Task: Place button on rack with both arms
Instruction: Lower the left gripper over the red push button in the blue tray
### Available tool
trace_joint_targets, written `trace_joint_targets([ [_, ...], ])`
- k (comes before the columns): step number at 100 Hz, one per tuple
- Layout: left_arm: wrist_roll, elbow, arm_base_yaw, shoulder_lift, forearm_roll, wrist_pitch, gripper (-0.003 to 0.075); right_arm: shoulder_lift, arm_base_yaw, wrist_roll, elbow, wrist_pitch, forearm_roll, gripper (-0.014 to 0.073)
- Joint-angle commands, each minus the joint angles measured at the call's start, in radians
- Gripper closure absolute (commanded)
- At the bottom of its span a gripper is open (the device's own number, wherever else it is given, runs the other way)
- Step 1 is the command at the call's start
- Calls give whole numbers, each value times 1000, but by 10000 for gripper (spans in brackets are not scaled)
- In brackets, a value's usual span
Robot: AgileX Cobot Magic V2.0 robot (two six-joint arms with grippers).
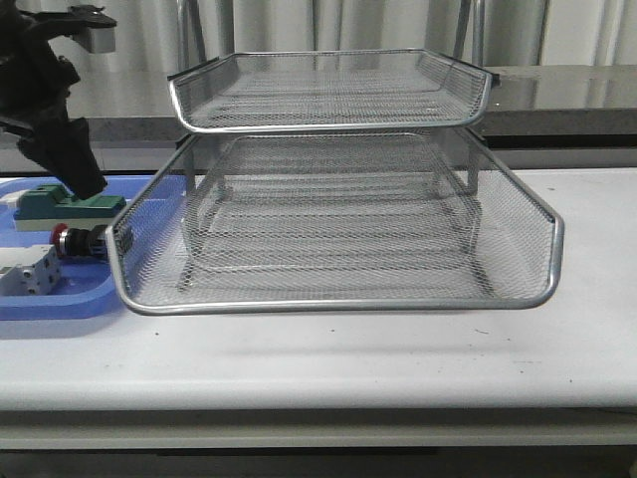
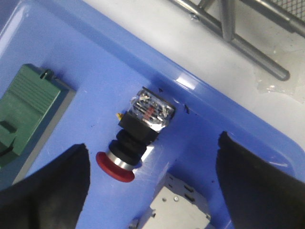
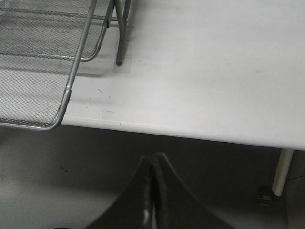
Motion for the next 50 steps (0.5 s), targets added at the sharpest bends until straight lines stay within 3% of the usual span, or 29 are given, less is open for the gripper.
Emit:
trace_joint_targets([
  [1, 8, -94, 4, -8, -19, 24, 187, 3, -4, 0, -36, -57, 1, 663],
  [29, 57, -290, 4, 121, -11, 177, 187, 3, -4, 0, -36, -57, 1, 663],
  [50, 82, -316, 4, 158, 31, 188, 187, 3, -4, 0, -36, -57, 1, 663],
])
